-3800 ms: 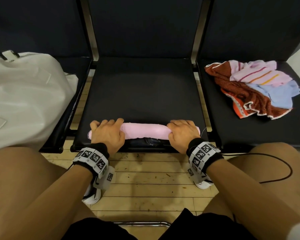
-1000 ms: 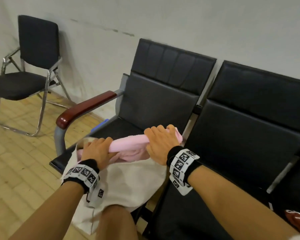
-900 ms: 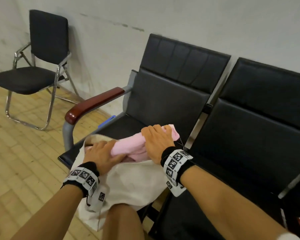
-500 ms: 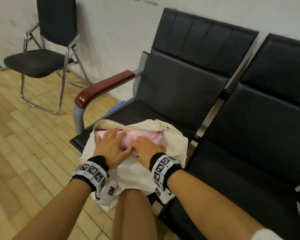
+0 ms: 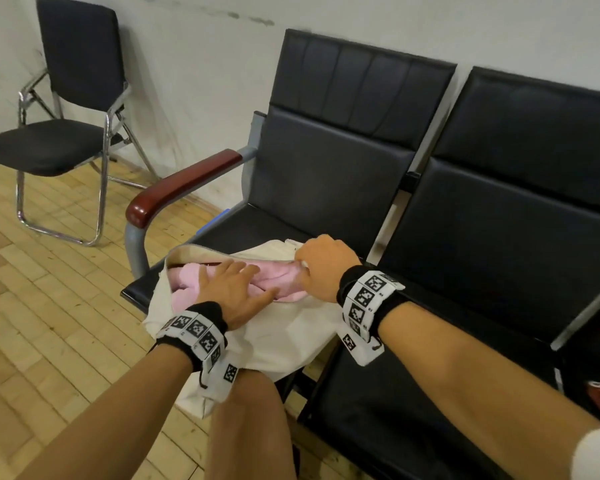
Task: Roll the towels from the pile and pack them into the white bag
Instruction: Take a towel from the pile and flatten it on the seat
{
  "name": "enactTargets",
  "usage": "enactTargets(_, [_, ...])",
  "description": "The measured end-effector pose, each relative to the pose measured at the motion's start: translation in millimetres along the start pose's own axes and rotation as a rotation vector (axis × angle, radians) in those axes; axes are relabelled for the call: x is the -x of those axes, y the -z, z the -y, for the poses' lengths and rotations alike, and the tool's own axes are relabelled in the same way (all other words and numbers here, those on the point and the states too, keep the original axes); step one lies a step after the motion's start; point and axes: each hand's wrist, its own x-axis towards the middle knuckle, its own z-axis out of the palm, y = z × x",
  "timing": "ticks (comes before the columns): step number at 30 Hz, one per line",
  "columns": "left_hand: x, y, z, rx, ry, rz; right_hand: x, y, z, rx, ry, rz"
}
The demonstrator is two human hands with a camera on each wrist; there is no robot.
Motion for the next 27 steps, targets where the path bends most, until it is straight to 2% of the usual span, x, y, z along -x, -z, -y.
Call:
enactTargets(2, [0.0,7.1,-15.2,0.019,-0.021,-0.025,13.7,8.2,-18.7,-0.071,-0.026,-0.058])
enactTargets(6, [-1.1,23.7,-60.0,0.017,-0.102,-0.059,47.5,9.1,-55.0,-0.164,-0.129,-0.024])
enactTargets(12, [-7.1,26.7,-147.6,0.029,-0.24,-0.105,114.9,9.7,-108.2,-0.205,-0.246,-0.101])
enactTargets(16, [-7.4,12.8,-220.0,0.066,-0.368,-0.132,167.6,7.3,-145.5,-0.219,-0.335,-0.146])
enactTargets(23, [1.9,-21.8,-349.3,0.099,-0.592,-0.104,271.8,-22.6,-214.7,-0.24,-0.557,-0.146])
enactTargets(27, [8.4,-51.6,-409.6,0.126,-0.653,-0.074,326.5,-52.7,-247.5,-0.278,-0.689,-0.132])
